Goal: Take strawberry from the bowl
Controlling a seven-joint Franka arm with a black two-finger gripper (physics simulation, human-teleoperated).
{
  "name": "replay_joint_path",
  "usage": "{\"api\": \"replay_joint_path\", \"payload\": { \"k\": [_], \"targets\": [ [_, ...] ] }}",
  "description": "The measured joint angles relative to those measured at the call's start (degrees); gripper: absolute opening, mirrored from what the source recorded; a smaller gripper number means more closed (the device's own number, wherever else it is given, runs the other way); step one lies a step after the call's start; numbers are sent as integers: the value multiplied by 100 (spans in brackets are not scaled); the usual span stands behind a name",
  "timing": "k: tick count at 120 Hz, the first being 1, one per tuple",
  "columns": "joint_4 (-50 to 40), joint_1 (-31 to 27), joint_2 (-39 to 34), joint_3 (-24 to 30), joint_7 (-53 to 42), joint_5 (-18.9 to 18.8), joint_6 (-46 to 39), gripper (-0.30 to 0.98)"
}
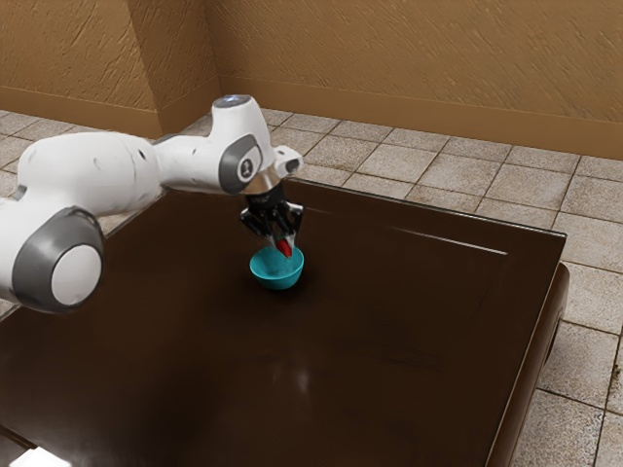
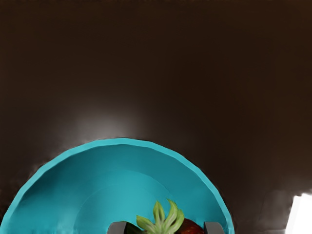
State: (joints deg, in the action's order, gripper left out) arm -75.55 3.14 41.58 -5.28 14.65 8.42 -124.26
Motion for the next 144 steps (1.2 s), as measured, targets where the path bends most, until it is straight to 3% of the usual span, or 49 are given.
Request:
{"api": "replay_joint_path", "payload": {
  "k": [32, 68, 86, 110, 132, 144],
  "targets": [
    [-43, 420, -315, 484, 155, -123, 9, 0],
    [555, 681, 518, 1007, 294, -158, -99, -2],
    [564, 710, 510, 1015, 270, -81, -154, 26],
    [-98, 902, -581, 602, 190, -170, -74, 52],
    [-1045, 928, -2125, 296, 139, -651, 573, 62],
    [-860, 912, -2649, 152, 114, -812, 1062, 64]
  ]
}}
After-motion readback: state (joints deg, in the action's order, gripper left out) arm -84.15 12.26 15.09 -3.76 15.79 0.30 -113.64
